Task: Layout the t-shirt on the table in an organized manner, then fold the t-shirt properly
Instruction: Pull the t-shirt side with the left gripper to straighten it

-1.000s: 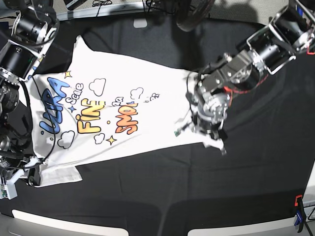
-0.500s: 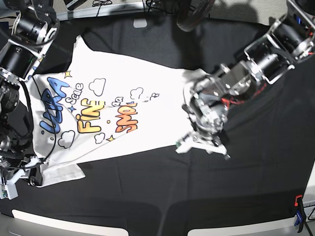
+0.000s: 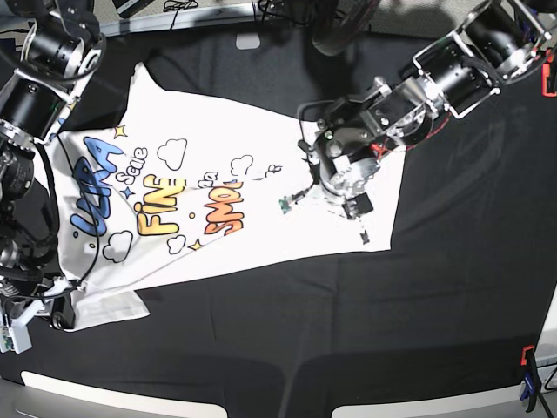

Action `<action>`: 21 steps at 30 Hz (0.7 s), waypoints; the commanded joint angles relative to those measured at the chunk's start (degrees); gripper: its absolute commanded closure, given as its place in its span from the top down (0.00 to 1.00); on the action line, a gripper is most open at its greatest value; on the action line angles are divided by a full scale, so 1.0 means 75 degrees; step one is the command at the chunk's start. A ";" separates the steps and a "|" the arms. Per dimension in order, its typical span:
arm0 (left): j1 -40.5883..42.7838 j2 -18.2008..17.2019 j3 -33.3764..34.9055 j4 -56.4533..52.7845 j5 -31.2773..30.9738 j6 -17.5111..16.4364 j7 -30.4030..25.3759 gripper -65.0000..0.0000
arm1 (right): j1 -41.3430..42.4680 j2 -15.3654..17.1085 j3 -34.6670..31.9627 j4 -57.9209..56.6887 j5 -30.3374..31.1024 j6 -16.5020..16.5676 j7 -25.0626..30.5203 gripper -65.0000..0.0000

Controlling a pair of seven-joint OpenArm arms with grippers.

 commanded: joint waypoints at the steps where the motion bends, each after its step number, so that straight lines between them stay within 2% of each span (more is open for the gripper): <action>1: -0.0149 0.0067 -0.0041 0.0044 0.0050 0.0058 -0.0035 0.28 | 0.0207 0.0143 0.0032 0.0122 0.0079 -0.0020 0.0233 0.00; 5: -0.0157 0.0061 -0.0041 0.0044 0.0332 0.0073 -0.0332 0.28 | 0.0210 0.0143 0.0032 0.0122 0.0079 -0.0020 0.0233 0.00; 17: -0.0175 0.0000 -0.0041 0.0041 0.0449 0.0096 -0.0393 0.28 | 0.0210 0.0146 0.0032 0.0122 0.0079 -0.0020 0.0227 0.00; 21: -0.0195 -0.0003 -0.0041 0.0041 0.1174 0.0787 -0.0376 0.28 | 0.0210 0.0146 0.0032 0.0122 0.0079 -0.0020 0.0201 0.00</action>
